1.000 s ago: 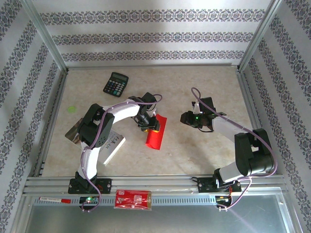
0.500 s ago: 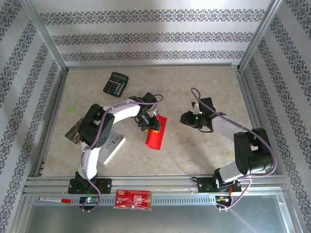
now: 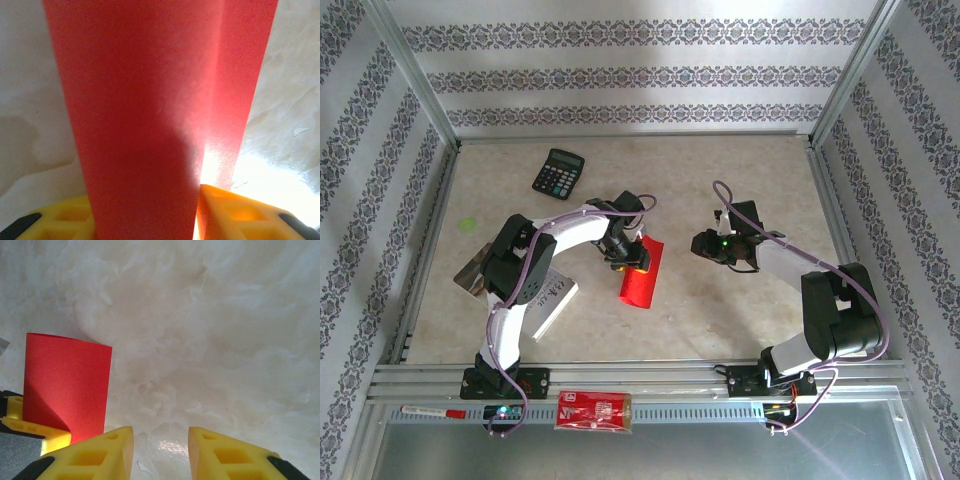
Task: Fold a paper plane with a square sheet of paper (pick it up from the middle)
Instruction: First fold the square sheet of paper in half at the center of the table.
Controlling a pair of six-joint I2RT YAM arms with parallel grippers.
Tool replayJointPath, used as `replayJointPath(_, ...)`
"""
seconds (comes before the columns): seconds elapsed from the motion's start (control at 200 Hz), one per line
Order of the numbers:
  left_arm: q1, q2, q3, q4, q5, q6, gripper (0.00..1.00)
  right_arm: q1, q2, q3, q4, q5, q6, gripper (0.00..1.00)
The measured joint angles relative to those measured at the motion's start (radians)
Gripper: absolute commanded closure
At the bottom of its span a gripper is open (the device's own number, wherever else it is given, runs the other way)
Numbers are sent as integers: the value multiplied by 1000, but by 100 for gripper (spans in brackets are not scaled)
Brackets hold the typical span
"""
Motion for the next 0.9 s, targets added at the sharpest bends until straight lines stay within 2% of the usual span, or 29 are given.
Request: replayJointPath(0.899,0,0,2,-5,-15,0,64,6,11,0,2,0,0,66)
